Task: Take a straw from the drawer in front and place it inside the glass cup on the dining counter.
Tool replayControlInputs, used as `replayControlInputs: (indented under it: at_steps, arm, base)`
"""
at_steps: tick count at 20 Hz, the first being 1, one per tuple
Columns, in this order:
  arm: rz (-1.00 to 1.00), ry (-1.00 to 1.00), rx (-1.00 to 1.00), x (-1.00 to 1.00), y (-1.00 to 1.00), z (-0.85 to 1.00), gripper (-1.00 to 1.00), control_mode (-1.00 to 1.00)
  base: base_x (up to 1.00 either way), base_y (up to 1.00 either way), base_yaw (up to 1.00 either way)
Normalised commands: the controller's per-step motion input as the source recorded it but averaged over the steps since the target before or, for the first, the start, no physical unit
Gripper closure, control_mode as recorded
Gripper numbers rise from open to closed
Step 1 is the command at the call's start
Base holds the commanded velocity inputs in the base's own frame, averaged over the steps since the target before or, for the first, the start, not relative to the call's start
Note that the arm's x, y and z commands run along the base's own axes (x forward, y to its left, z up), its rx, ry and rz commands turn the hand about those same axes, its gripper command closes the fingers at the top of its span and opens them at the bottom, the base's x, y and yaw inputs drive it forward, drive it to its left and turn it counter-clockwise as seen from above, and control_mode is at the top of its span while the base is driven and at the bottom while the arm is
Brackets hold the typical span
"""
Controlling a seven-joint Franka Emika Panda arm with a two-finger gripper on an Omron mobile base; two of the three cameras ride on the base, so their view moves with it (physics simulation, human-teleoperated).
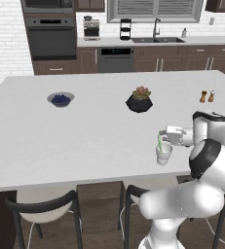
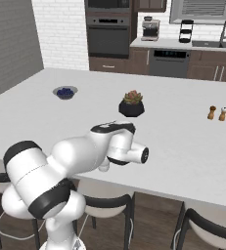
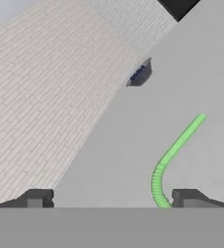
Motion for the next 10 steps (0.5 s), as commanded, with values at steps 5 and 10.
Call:
replayControlInputs:
  at_steps: [5, 10]
  arm:
    - [-0.02, -0.07, -0.06, 0.0, 0.15, 0.13, -1.0, -1.0]
    - [-0.09, -0.04, -0.14, 0.0, -0.02, 0.31, -1.0, -1.0]
  base:
    - [0.0, 0.0, 0.0]
    - [0.0, 0.0, 0.0]
